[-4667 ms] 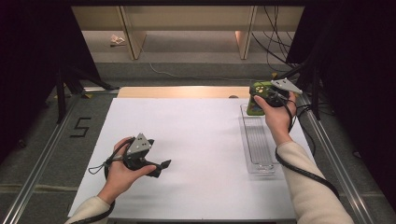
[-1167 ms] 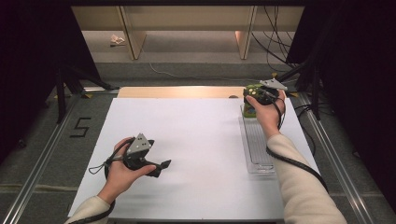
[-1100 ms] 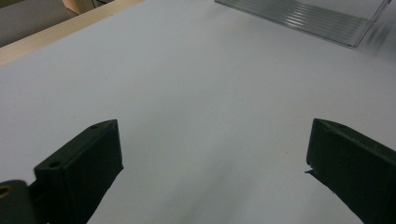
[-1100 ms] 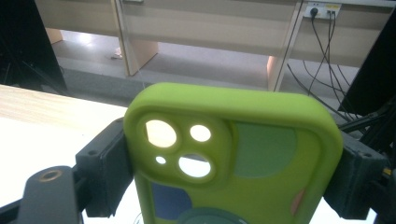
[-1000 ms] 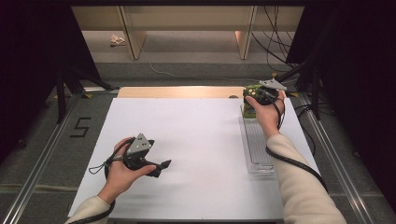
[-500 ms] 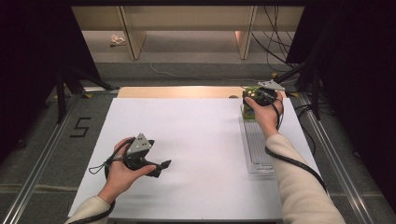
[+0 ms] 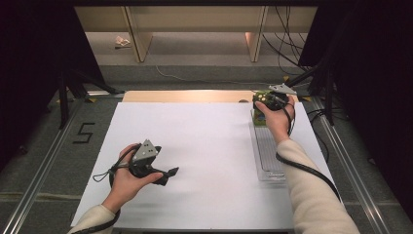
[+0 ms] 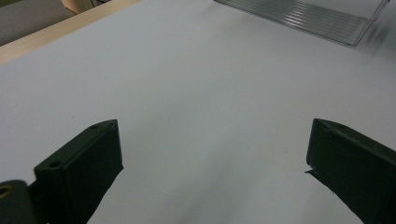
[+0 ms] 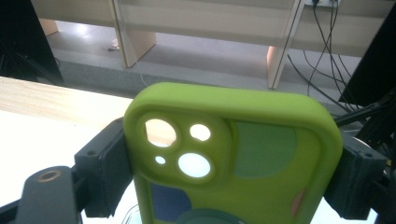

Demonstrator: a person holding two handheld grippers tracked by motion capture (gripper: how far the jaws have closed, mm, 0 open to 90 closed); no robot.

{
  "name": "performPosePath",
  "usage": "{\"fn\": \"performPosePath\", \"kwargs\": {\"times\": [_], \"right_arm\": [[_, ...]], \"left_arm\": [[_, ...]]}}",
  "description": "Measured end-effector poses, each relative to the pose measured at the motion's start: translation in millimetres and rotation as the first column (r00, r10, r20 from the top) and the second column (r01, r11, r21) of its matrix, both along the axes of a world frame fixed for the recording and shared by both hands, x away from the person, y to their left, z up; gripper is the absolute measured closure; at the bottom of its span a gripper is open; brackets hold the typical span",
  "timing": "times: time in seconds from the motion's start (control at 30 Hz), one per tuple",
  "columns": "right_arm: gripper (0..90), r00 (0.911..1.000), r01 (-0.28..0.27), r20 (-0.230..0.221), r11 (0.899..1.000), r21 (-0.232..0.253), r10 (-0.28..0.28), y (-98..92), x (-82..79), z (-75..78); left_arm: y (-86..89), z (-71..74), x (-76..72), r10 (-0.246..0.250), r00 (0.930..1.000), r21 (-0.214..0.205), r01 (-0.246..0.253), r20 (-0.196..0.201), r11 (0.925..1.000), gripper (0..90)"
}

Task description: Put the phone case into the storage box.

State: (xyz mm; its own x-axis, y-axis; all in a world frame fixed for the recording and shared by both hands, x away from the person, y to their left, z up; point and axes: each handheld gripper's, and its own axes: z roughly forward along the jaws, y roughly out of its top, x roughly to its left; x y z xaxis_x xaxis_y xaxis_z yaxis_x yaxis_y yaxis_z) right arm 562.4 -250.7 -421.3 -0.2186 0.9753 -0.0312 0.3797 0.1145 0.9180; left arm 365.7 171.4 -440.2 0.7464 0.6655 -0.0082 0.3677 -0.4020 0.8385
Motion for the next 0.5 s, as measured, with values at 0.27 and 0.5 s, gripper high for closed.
{"fn": "performPosePath", "kwargs": {"times": [0.27, 0.5], "right_arm": [[16.5, 1.0000, -0.001, -0.002, 1.000, 0.000, 0.001, 0.0, 0.7, -0.2], [16.1, 1.0000, -0.004, -0.005, 1.000, 0.016, 0.004, -0.5, 1.7, 0.2]], "left_arm": [[-0.2, -0.2, 0.0, 0.000, 1.0000, -0.001, 0.000, 0.000, 1.0000, 3.2], [-0.2, -0.2, 0.1, 0.000, 1.0000, -0.001, 0.000, 0.000, 1.0000, 3.2]]}}
